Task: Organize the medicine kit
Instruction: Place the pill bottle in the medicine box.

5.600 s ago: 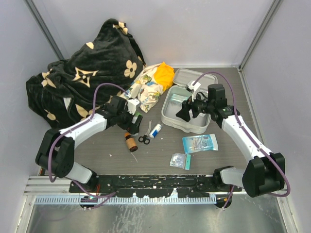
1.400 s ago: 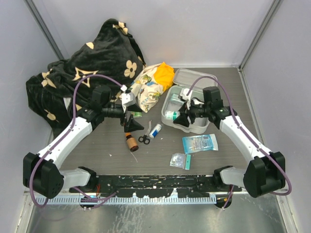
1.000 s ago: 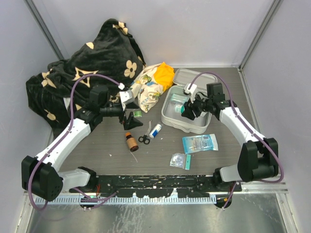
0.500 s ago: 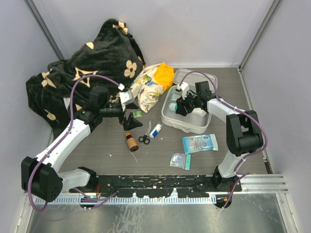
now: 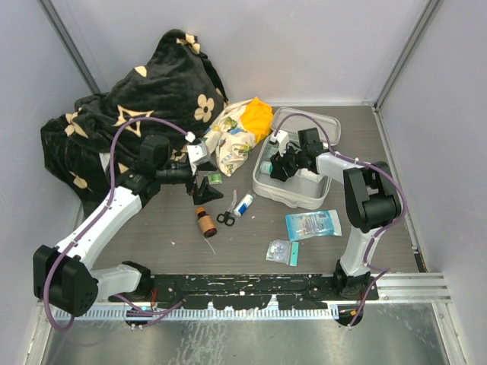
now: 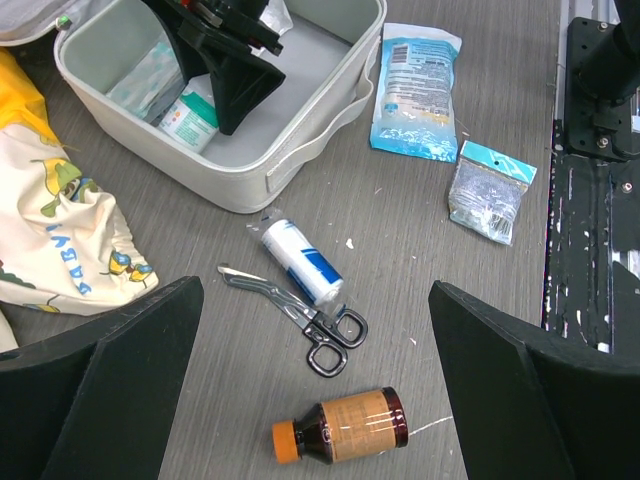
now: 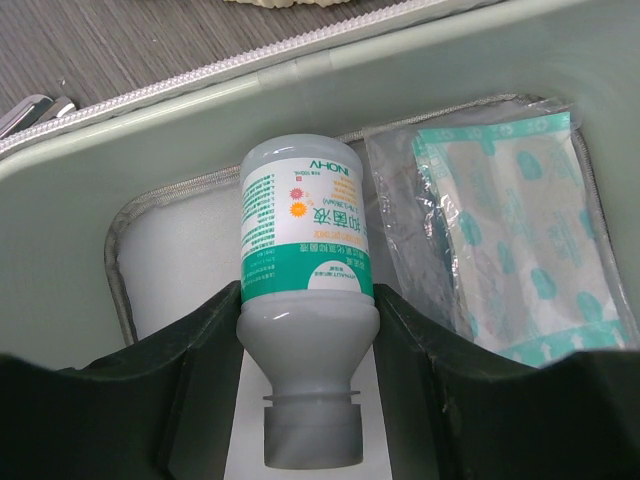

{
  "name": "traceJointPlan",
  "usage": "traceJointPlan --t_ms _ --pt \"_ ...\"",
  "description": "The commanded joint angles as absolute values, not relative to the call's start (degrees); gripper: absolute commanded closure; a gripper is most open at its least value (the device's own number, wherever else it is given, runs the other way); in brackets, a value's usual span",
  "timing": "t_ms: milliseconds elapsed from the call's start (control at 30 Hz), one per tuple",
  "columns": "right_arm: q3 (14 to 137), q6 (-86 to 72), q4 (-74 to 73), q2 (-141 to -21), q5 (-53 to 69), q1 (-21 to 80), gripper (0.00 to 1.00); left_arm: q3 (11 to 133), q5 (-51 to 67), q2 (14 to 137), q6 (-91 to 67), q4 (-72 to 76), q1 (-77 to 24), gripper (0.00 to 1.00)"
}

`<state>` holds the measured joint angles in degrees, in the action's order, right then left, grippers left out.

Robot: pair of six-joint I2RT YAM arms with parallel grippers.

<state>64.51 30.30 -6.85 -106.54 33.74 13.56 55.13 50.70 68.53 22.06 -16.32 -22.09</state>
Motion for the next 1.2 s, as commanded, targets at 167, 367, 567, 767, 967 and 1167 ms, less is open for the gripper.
traceJointPlan --t_ms 167,367,567,767,967,1167 --pt "66.09 36.83 -7.12 -106.17 39.71 14.04 0.66 54.61 51.14 67.24 23.54 -15.24 -21.81 0.02" --pt "65.43 40.8 -12.78 -105.68 42.24 14.04 0.62 54.38 51.26 66.58 23.82 -15.65 -21.83 0.02" --pt "65.16 42.94 -16.54 -105.72 44.11 14.04 0.48 54.27 51.39 66.51 24.09 -15.63 -21.8 0.02" --pt "67.16 44.24 -20.28 -106.06 44.88 14.04 0.31 54.06 51.36 66.45 24.53 -15.5 -21.8 0.02" --pt "69.25 44.73 -22.92 -105.99 46.37 14.06 0.22 53.7 51.02 66.52 25.16 -15.42 -21.81 0.02" --pt "71.0 44.66 -23.98 -104.9 46.42 13.89 0.17 53.2 50.26 66.62 26.02 -15.39 -21.8 0.02"
